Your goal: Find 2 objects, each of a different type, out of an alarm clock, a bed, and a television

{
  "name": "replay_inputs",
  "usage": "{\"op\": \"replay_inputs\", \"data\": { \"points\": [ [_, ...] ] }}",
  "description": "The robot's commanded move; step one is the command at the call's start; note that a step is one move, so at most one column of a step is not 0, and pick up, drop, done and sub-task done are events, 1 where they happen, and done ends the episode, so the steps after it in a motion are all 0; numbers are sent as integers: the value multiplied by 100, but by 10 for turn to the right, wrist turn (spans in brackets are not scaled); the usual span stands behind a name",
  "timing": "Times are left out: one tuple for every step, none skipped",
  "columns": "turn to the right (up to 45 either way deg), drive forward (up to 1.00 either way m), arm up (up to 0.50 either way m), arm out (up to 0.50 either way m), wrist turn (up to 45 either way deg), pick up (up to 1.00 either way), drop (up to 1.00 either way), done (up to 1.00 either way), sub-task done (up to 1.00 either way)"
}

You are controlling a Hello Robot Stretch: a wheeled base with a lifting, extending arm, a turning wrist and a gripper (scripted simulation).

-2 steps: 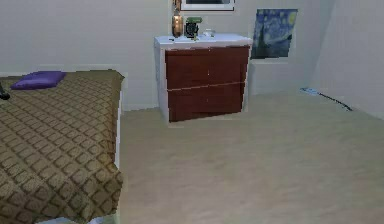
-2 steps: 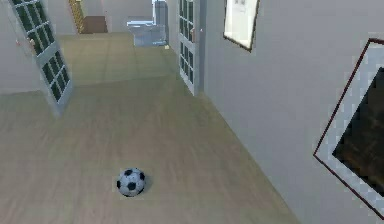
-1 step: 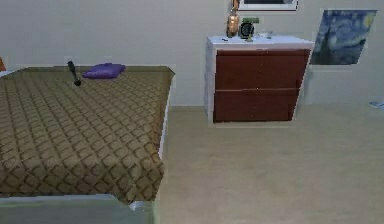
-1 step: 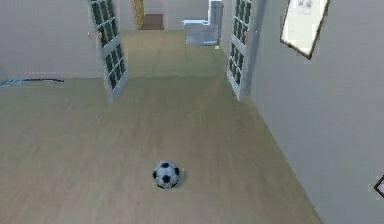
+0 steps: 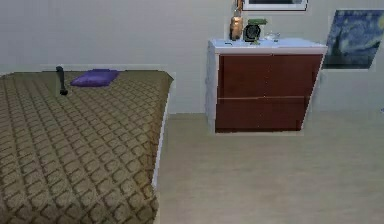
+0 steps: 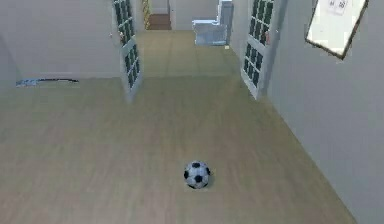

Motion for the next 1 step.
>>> {"op": "replay_inputs", "data": {
  "points": [
    [330,0,0,0,0,0,0,0,0]
  ]
}}
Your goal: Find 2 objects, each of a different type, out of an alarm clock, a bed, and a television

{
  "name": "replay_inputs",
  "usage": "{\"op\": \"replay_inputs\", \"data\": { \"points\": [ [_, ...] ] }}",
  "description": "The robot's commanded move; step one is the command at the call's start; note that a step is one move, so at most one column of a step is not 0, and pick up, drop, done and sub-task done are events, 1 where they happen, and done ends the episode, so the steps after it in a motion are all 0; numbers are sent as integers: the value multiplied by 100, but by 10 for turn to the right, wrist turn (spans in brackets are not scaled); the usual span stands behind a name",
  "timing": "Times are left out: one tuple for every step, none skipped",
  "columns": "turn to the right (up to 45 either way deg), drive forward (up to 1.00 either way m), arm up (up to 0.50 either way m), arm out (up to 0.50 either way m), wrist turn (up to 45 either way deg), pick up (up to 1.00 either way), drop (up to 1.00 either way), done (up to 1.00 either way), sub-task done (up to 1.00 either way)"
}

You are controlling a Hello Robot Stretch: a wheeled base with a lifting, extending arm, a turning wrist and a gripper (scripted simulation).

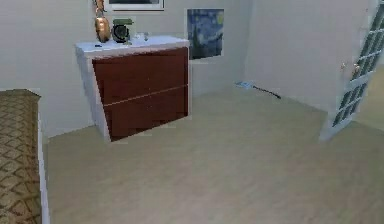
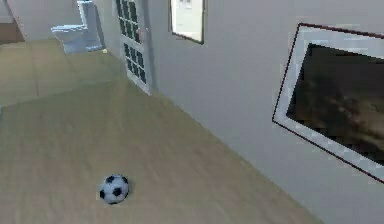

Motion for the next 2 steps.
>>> {"op": "replay_inputs", "data": {
  "points": [
    [0,75,0,0,0,0,0,0,0],
    [-360,0,0,0,0,0,0,0,0]
  ]
}}
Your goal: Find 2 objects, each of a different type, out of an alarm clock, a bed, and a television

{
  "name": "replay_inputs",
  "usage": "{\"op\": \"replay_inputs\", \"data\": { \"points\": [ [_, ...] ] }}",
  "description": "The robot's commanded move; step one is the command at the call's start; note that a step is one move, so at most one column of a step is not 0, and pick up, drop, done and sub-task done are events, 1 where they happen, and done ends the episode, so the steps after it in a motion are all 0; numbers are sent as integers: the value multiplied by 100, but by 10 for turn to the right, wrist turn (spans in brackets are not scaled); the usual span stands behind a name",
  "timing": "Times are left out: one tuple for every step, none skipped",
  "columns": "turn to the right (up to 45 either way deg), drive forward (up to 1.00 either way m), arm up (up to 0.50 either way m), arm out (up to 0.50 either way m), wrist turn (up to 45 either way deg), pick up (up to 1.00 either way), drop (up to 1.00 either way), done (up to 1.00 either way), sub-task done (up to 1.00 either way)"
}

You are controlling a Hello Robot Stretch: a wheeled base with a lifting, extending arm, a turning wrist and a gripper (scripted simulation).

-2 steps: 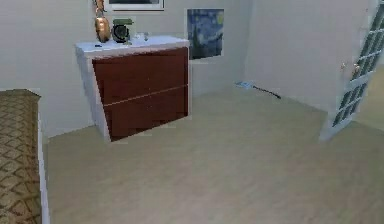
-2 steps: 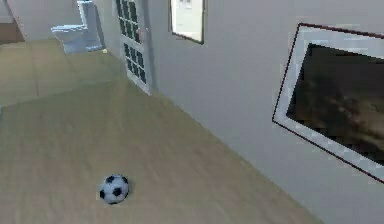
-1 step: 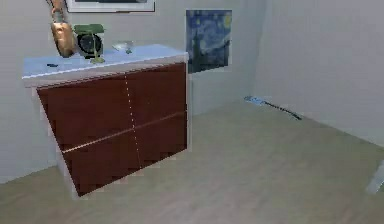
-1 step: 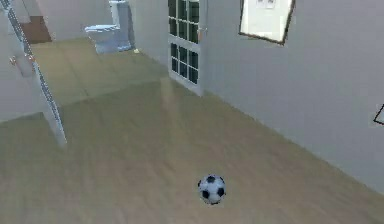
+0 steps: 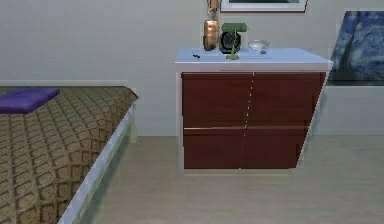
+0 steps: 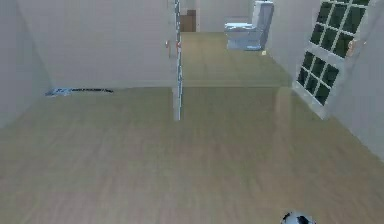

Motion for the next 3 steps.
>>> {"op": "replay_inputs", "data": {
  "points": [
    [0,80,0,0,0,0,0,0,0],
    [150,0,0,0,0,0,0,0,0],
    [0,0,0,0,0,0,0,100,0]
  ]
}}
